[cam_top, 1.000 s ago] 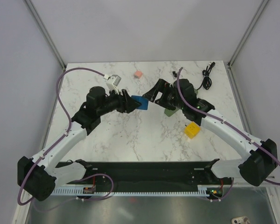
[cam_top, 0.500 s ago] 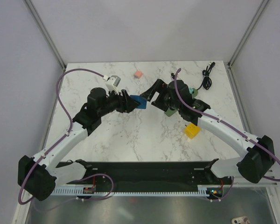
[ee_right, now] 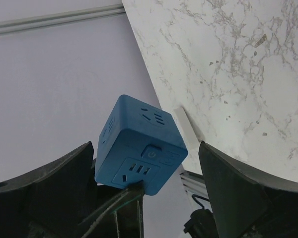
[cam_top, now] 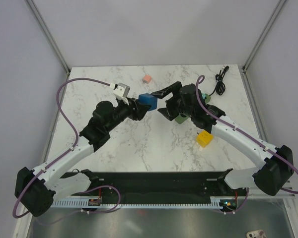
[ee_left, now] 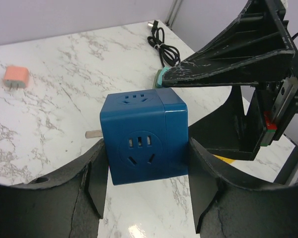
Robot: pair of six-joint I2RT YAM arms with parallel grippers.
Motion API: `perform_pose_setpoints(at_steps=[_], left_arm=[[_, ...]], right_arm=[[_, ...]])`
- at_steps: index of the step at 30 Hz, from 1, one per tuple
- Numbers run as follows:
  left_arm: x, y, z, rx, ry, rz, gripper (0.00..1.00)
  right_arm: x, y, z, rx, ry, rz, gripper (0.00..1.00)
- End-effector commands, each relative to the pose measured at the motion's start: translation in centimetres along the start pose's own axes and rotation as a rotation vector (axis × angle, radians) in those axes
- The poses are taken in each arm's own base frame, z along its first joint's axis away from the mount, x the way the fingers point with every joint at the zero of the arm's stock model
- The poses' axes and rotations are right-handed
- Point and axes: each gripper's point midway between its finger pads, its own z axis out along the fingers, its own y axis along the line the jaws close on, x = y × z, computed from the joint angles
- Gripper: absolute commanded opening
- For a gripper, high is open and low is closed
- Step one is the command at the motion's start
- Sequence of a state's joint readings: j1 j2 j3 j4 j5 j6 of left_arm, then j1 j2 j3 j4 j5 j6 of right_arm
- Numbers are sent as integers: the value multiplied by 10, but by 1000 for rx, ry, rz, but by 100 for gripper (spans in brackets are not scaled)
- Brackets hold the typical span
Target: Insert the plug
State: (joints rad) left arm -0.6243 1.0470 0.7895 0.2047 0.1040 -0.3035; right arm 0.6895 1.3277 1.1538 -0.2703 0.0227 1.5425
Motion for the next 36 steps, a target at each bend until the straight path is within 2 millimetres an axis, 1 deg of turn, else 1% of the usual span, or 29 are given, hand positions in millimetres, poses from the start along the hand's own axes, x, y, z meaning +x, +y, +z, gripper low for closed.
perform_pose_setpoints(at_steps=[1,5,6,7,12,14,17,19,20,21,22,23,24,25,26,27,28,29,30,31,32,33,34,35,36], left_arm=[[-45,-10,-2,3,-190,115,2],[-41,-17,-1,16,-204,133,2],[-41,-14,0,-3,-211,133,2],[-42,-18,1,7,-223,139,2],[-38,-25,7,25,-222,144,2],[-37,-25,8,23,-227,141,2],[-35,-26,11,23,-232,139,2],[-34,-28,12,32,-229,140,2],[-35,-29,13,35,-230,140,2],[-34,-30,13,38,-230,139,2],[-34,-30,12,40,-231,137,2],[-34,-30,13,39,-231,134,2],[-35,-31,11,44,-235,131,2],[-36,-33,10,52,-236,132,2],[-36,-34,8,59,-237,128,2],[-37,-33,6,58,-242,125,2],[-36,-33,5,57,-241,123,2],[-34,-32,4,53,-239,120,2],[-33,-31,3,50,-233,120,2],[-32,-32,3,51,-227,120,2],[-31,-32,3,55,-216,123,9],[-26,-32,3,53,-185,126,18],[-25,-32,3,53,-158,134,42],[-29,-39,3,85,-163,143,55],[-23,-38,2,83,-128,146,67]], right_arm=[[-3,34,-11,-70,-12,119,95],[3,42,-9,-96,28,164,93],[4,42,-7,-99,35,173,93],[11,42,-7,-97,69,182,92],[15,44,-6,-130,87,229,87],[20,43,-6,-131,107,237,86],[25,44,-4,-128,119,243,86],[24,44,-4,-133,118,258,85],[24,40,-3,-129,116,261,82],[21,44,-4,-155,103,266,79],[20,43,-3,-164,95,265,75],[18,41,-4,-171,87,264,67],[13,43,-3,-193,55,259,64],[10,38,-1,-188,37,243,59],[8,34,0,-181,22,238,51],[6,29,1,-175,12,237,47],[3,32,1,-197,0,238,42],[3,27,3,-199,-3,238,33],[4,27,3,-207,-2,237,26],[3,26,5,-208,-4,233,13],[4,27,5,-216,-4,213,7],[3,28,4,-220,-7,194,2],[3,31,3,-231,-16,154,0],[2,34,2,-240,-24,125,0],[1,35,1,-246,-33,98,0]])
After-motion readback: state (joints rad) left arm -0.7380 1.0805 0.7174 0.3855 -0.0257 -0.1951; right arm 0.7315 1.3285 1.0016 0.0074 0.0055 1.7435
